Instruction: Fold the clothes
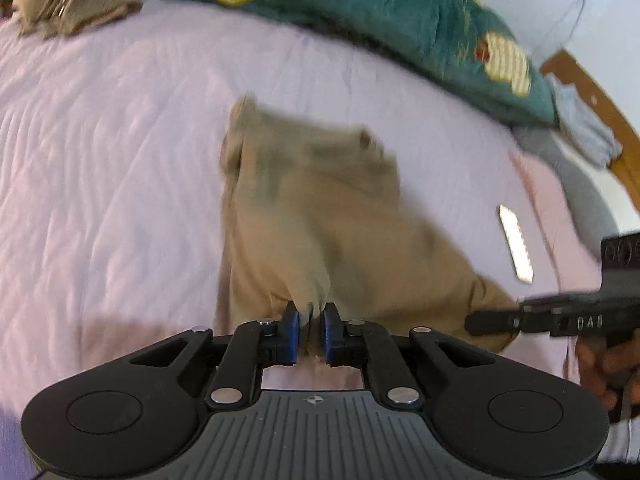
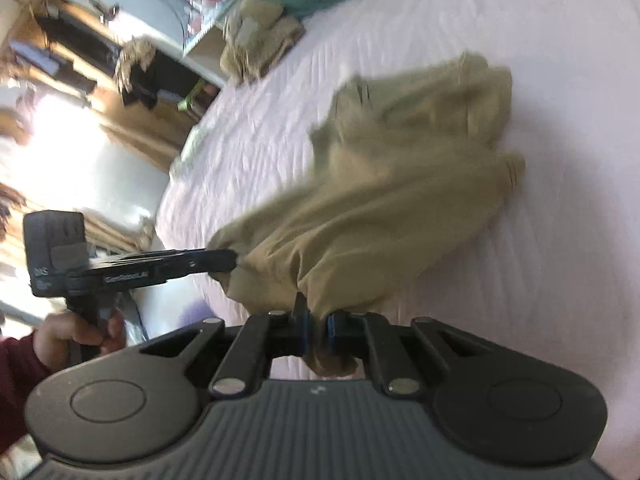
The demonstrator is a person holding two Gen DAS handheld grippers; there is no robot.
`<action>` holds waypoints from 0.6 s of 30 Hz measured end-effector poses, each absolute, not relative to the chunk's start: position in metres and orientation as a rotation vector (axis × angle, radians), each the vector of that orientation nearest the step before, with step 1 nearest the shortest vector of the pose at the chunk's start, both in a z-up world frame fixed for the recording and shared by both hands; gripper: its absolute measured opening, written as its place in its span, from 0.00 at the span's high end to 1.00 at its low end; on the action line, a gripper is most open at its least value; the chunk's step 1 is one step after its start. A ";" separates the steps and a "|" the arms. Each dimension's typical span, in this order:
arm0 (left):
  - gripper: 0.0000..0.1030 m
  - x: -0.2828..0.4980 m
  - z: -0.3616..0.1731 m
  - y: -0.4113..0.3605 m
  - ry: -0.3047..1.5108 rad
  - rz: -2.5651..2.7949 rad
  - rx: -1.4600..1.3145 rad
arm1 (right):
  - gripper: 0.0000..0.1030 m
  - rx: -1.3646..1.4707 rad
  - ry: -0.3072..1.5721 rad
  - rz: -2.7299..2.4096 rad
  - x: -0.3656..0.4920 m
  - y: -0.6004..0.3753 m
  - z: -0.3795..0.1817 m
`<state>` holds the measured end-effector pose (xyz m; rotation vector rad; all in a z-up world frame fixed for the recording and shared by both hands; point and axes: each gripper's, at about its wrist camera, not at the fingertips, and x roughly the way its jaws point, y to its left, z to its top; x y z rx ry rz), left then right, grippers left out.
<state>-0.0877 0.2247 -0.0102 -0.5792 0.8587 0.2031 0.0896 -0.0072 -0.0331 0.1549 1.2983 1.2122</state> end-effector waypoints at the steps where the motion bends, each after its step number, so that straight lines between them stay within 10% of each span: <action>1: 0.88 -0.070 -0.010 0.239 0.830 0.204 -0.575 | 0.91 0.164 1.277 1.213 0.104 -0.002 -0.032; 7: 0.88 0.039 -0.027 0.308 0.785 0.281 -0.559 | 0.92 0.224 1.200 1.182 0.204 0.044 -0.053; 18: 0.43 0.072 -0.014 0.316 0.726 0.366 -0.578 | 0.82 0.415 1.275 1.114 0.271 0.032 -0.077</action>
